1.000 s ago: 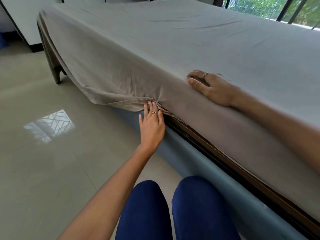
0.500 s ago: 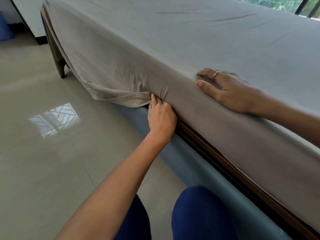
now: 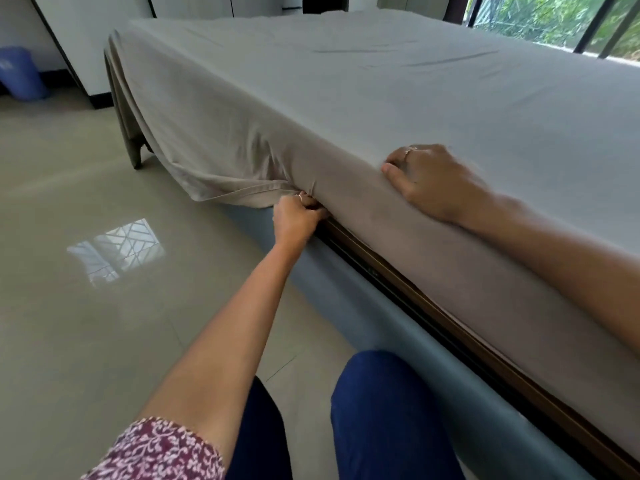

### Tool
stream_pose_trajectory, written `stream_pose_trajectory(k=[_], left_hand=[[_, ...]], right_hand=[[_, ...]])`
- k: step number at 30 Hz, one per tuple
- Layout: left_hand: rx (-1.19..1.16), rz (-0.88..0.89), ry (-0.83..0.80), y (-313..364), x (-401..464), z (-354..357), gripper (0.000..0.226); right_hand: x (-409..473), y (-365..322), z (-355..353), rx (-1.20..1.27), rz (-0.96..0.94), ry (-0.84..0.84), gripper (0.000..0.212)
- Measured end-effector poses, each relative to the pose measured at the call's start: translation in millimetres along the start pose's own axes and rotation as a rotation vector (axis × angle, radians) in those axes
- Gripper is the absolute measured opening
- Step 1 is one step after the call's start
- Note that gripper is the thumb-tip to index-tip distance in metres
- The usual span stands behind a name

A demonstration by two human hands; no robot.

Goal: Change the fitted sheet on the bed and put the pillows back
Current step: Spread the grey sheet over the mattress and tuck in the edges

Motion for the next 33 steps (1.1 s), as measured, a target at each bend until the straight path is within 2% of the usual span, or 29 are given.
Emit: stream_pose_trajectory(k=[3, 5, 7, 9, 11, 14, 16, 18, 19, 20, 21, 22, 23, 24, 26, 28, 30, 33], left_hand=[[-0.021, -0.007, 0.245, 10, -18, -3, 0.013], [-0.017, 0.018, 0.321, 13, -25, -6, 0.011], [0.109, 0.097, 0.270, 12, -25, -3, 0.019], [0.303, 0.252, 0.190, 8, -25, 2, 0.028], [0.504, 0.406, 0.177, 1, -27, 6, 0.040], [0.667, 0.473, 0.144, -1, -27, 8, 0.056], [0.650, 0.473, 0.078, 0, -21, 8, 0.058], [0.497, 0.443, -0.075, -2, -8, 8, 0.048], [0.297, 0.339, -0.168, -5, -2, 2, 0.039], [-0.049, 0.192, -0.210, -8, 2, -8, 0.029], [-0.451, 0.043, -0.140, -13, 3, -23, 0.023], [-0.763, -0.078, 0.014, -21, 2, -38, 0.024], [-0.909, -0.155, 0.185, -34, -1, -49, 0.024], [-0.881, -0.201, 0.311, -42, -5, -56, 0.021], [-0.438, -0.204, 0.388, -52, -12, -59, 0.018], [-0.118, -0.163, 0.320, -53, -15, -48, 0.034], [0.034, -0.146, 0.233, -52, -7, -33, 0.047], [0.139, -0.255, 0.122, -45, 4, -16, 0.061]], right_hand=[[-3, -10, 2, -0.060, -0.035, 0.034, 0.039], [-3, -12, 4, -0.031, -0.027, 0.049, 0.038], [-3, -8, 4, 0.020, -0.008, 0.055, 0.035], [-4, -6, 4, 0.065, 0.007, 0.057, 0.033], [-4, -6, 4, 0.069, 0.004, 0.068, 0.032], [-2, -8, 6, 0.037, 0.008, 0.086, 0.033], [-1, -9, 7, 0.024, 0.003, 0.100, 0.033], [0, -9, 4, 0.036, 0.011, 0.115, 0.030], [0, -10, 3, 0.049, 0.015, 0.119, 0.029], [0, -9, 3, 0.068, 0.025, 0.115, 0.029], [-1, -8, 3, 0.088, 0.030, 0.112, 0.028], [-1, -7, 4, 0.108, 0.033, 0.110, 0.028], [-1, -6, 4, 0.122, 0.029, 0.112, 0.029], [-1, -6, 5, 0.134, 0.022, 0.114, 0.030], [0, -6, 8, 0.159, 0.016, 0.090, 0.031], [-1, -6, 9, 0.167, 0.023, 0.072, 0.034], [-1, -6, 9, 0.153, 0.015, 0.068, 0.040], [2, -3, 16, 0.139, 0.020, -0.018, 0.052]])
Point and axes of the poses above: each hand's wrist, its own x-axis towards the middle knuckle, its own z-axis out of the palm, y = z × x, the point moved 6 cm from there along x, towards the middle knuckle, and after that the axes turned 5 degrees about -y, right-handed, at the moved point
